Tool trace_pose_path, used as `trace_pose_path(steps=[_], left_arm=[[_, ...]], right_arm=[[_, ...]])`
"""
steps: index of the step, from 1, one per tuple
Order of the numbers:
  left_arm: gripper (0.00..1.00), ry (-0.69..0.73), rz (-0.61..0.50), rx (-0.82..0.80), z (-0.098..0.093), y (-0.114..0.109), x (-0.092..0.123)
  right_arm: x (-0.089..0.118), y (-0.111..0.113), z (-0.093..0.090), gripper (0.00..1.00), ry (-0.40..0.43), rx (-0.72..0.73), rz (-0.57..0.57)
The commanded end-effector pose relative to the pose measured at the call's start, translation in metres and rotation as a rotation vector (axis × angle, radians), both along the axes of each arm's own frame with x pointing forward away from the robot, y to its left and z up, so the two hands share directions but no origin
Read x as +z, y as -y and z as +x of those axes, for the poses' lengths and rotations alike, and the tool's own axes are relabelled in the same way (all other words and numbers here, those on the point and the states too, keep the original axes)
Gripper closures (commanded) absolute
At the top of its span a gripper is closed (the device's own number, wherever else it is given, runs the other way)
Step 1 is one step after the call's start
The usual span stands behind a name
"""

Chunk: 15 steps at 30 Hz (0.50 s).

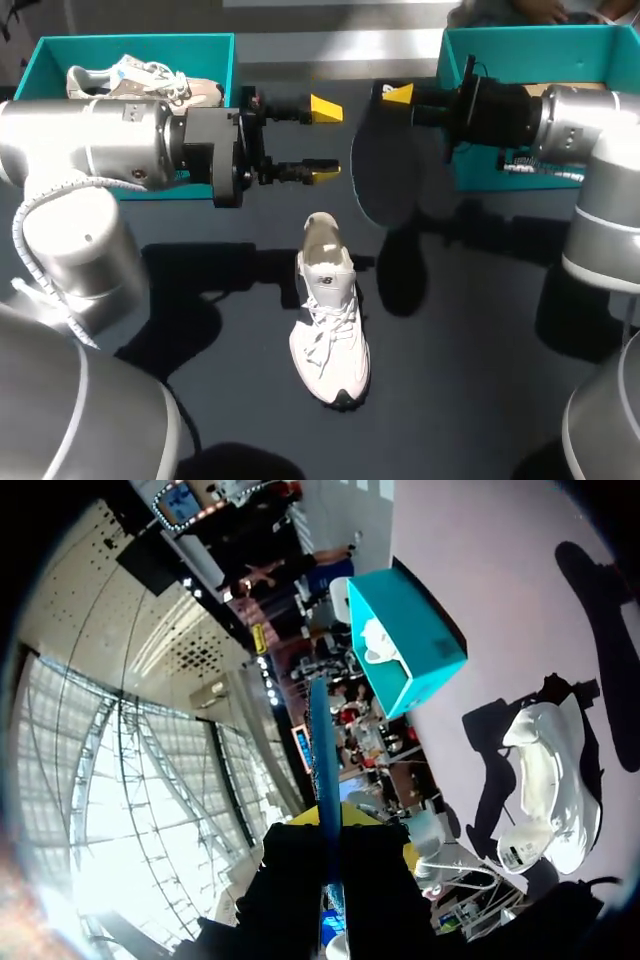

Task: Take the shoe out of the shoebox, open the shoe tongue, remove and reinsert the insole, then place the shoe into the shoebox

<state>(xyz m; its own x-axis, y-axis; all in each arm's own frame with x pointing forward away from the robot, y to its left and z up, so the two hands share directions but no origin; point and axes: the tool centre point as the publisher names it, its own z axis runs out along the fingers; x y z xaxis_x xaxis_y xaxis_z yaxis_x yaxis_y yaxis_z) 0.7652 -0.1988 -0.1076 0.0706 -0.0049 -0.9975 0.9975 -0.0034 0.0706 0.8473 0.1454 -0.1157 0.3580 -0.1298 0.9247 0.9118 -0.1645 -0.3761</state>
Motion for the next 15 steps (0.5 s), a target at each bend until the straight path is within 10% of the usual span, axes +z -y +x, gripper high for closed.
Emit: trace_pose_path(steps=[1,15], left_arm=[[0.02,-0.003,-0.146,0.0,-0.002,0.007,-0.007],[0.47,0.024,-0.068,0.03,0.002,0.015,-0.019]], right_arm=[[-0.004,-0.017,0.009,1.0,0.002,0.006,0.008],[-0.014,-0.033,0.003,1.0,-0.042,0.054,-0.001]])
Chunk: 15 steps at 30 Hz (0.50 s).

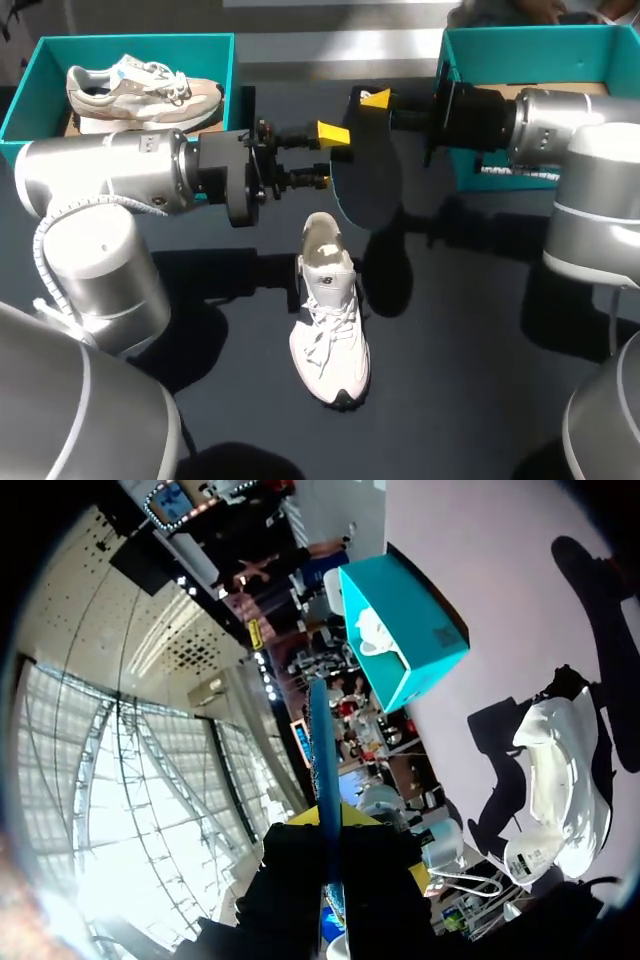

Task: Take the shoe out of the shoebox, open the shoe tongue, remove and reinsert the insole, then place the shoe into the shoebox

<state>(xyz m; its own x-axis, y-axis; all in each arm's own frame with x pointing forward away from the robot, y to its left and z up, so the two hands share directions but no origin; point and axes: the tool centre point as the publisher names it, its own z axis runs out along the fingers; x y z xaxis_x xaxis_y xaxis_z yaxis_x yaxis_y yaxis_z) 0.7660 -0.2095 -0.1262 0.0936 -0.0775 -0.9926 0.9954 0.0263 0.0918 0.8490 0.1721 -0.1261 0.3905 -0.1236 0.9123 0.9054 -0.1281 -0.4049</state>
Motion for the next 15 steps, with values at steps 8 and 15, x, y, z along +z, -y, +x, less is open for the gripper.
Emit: trace_pose_path(steps=[8,15], left_arm=[[0.65,0.023,0.028,0.025,0.006,0.008,-0.006],[1.0,0.022,0.054,0.037,0.01,0.009,-0.011]], right_arm=[[-0.008,-0.014,-0.003,1.0,-0.034,0.046,-0.021],[-0.008,-0.022,-0.009,1.0,-0.037,0.064,-0.03]])
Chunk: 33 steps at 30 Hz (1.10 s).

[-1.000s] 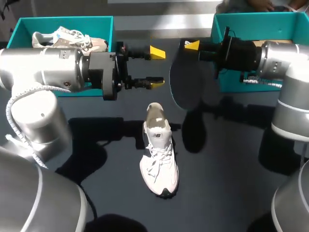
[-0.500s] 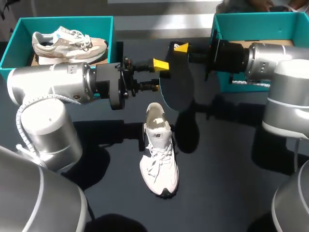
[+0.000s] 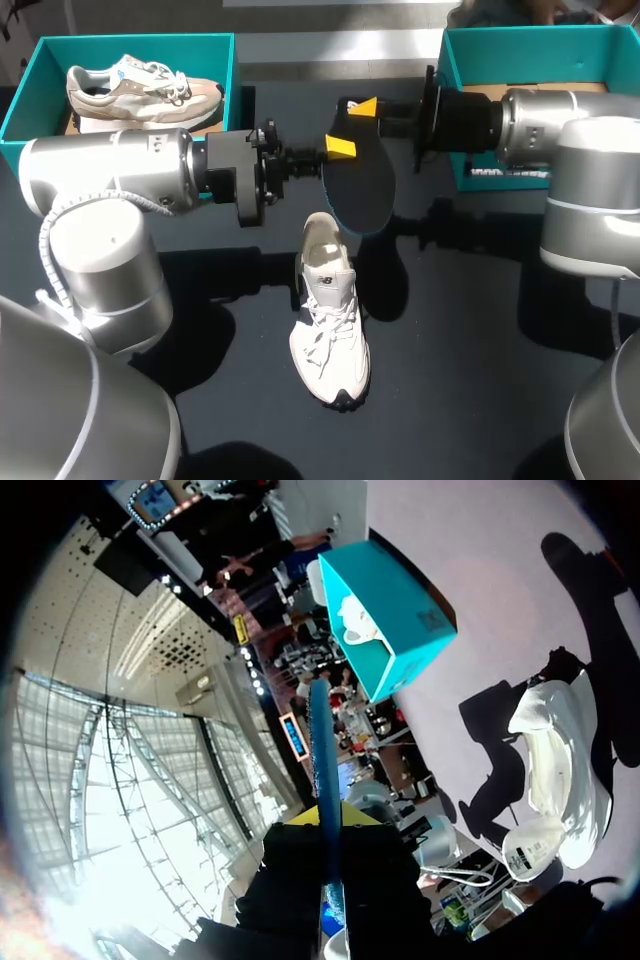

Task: Take the shoe out of the shoebox, open the shoe tongue, remove and reinsert the insole, then place the shoe into the shoebox

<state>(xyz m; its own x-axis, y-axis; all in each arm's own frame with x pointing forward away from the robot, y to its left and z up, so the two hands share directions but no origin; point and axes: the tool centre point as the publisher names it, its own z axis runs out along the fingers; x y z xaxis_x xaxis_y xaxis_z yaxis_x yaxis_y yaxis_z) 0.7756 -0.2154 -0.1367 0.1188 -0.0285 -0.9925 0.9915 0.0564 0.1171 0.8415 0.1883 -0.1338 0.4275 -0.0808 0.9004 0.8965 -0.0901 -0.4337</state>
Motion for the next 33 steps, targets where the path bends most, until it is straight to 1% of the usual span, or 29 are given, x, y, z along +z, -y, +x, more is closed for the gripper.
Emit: trace_pose_path(steps=[1,2,3,4,5,6,8,13,15,17,19,24,25,28,33], left_arm=[[1.0,-0.005,0.011,0.002,0.001,0.002,-0.001],[1.0,-0.008,0.012,0.002,0.001,0.002,-0.001],[1.0,-0.01,0.014,0.002,0.001,0.001,-0.001],[1.0,-0.021,0.017,0.003,0.001,0.0,-0.001],[1.0,-0.031,0.018,0.004,0.001,-0.002,0.001],[1.0,-0.037,0.02,0.003,0.001,-0.004,0.002],[1.0,-0.05,0.029,-0.005,-0.001,-0.011,0.004],[1.0,-0.068,0.051,-0.033,-0.008,-0.031,0.01],[1.0,-0.071,0.054,-0.041,-0.01,-0.037,0.013],[1.0,-0.076,0.049,-0.041,-0.011,-0.042,0.017],[1.0,-0.072,0.049,-0.04,-0.012,-0.046,0.018],[1.0,-0.072,0.054,-0.04,-0.016,-0.054,0.023],[1.0,-0.072,0.055,-0.041,-0.017,-0.055,0.024],[1.0,-0.071,0.059,-0.044,-0.018,-0.059,0.025],[1.0,-0.073,0.066,-0.036,-0.017,-0.062,0.025]], right_arm=[[-0.001,-0.006,-0.004,1.0,0.012,0.025,-0.014],[0.0,-0.006,-0.004,1.0,0.033,0.015,-0.015],[0.001,-0.005,-0.006,1.0,0.031,0.003,-0.009],[-0.001,-0.002,-0.008,0.84,0.046,0.008,-0.034],[0.0,0.0,-0.009,0.01,0.086,0.013,-0.053],[0.002,0.0,-0.012,0.0,0.085,0.017,-0.04],[0.005,0.006,-0.016,0.0,0.157,0.026,-0.084],[0.01,0.023,-0.031,0.0,0.284,0.065,-0.123],[0.01,0.031,-0.038,0.0,0.316,0.088,-0.124],[0.011,0.038,-0.044,0.0,0.345,0.142,-0.151],[0.011,0.047,-0.05,0.0,0.379,0.14,-0.15],[0.015,0.069,-0.062,0.0,0.425,0.158,-0.154],[0.017,0.073,-0.064,0.0,0.443,0.17,-0.159],[0.021,0.079,-0.067,0.0,0.461,0.214,-0.159],[0.023,0.089,-0.072,0.0,0.458,0.21,-0.155]])
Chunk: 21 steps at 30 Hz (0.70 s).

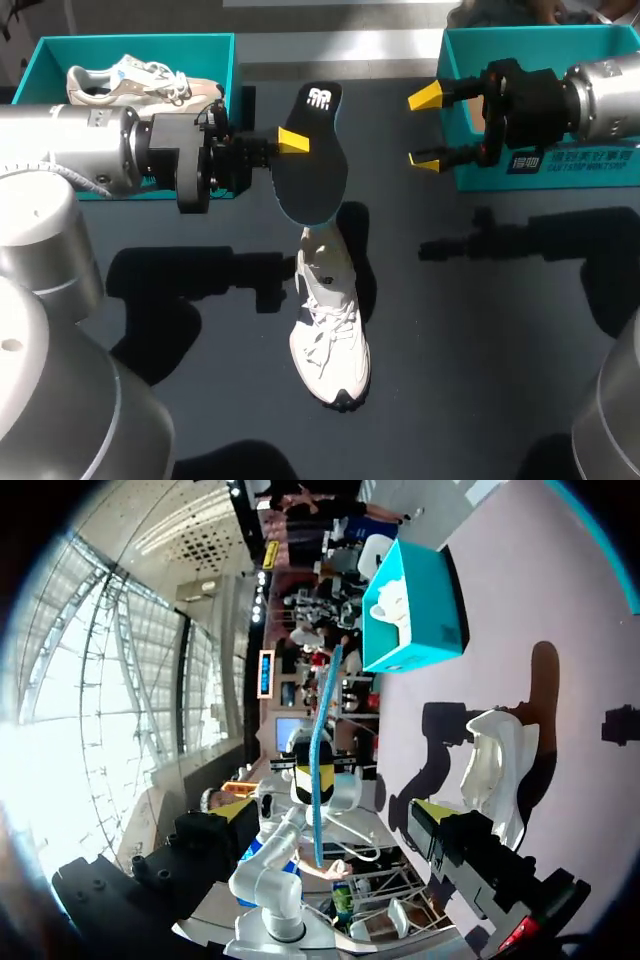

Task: Take the shoe out of the shoebox, open the shoe tongue, remove and reinsert the insole, then place the shoe into the shoebox

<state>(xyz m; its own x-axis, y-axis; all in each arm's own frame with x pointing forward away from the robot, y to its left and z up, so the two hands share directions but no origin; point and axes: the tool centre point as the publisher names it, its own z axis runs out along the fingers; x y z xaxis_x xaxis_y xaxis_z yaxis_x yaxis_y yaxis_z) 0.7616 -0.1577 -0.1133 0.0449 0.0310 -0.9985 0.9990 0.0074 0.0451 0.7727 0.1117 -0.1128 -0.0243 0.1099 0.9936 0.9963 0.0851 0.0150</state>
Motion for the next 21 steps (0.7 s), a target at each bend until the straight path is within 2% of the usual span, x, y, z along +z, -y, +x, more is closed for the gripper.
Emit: trace_pose_path(steps=[1,11,12,14,15,16,17,18,21], left_arm=[[1.0,0.001,0.002,0.008,-0.003,-0.004,0.002],[1.0,0.001,0.002,0.008,-0.003,-0.004,0.002],[1.0,-0.129,0.093,0.041,-0.002,-0.002,0.004],[1.0,-0.327,0.185,0.04,-0.005,0.0,0.008],[1.0,-0.456,0.293,0.064,-0.007,0.0,0.009],[1.0,-0.522,0.277,0.049,-0.01,0.0,0.012],[1.0,-0.644,0.314,0.063,-0.012,-0.001,0.016],[1.0,-0.706,0.387,0.051,-0.014,-0.002,0.017],[1.0,-0.902,0.441,0.066,-0.015,-0.006,0.021]], right_arm=[[0.002,0.012,-0.003,0.0,-0.004,-0.005,-0.004],[0.002,0.012,-0.003,0.0,-0.004,-0.005,-0.004],[0.002,0.012,-0.003,0.0,-0.004,-0.005,-0.004],[0.002,0.012,-0.003,0.0,-0.004,-0.005,-0.004],[0.002,0.012,-0.003,0.0,-0.004,-0.005,-0.004],[0.002,0.012,-0.003,0.0,-0.004,-0.005,-0.004],[0.002,0.012,-0.003,0.0,-0.004,-0.005,-0.004],[0.002,0.012,-0.003,0.0,-0.004,-0.005,-0.004],[0.002,0.012,-0.003,0.0,-0.004,-0.005,-0.004]])
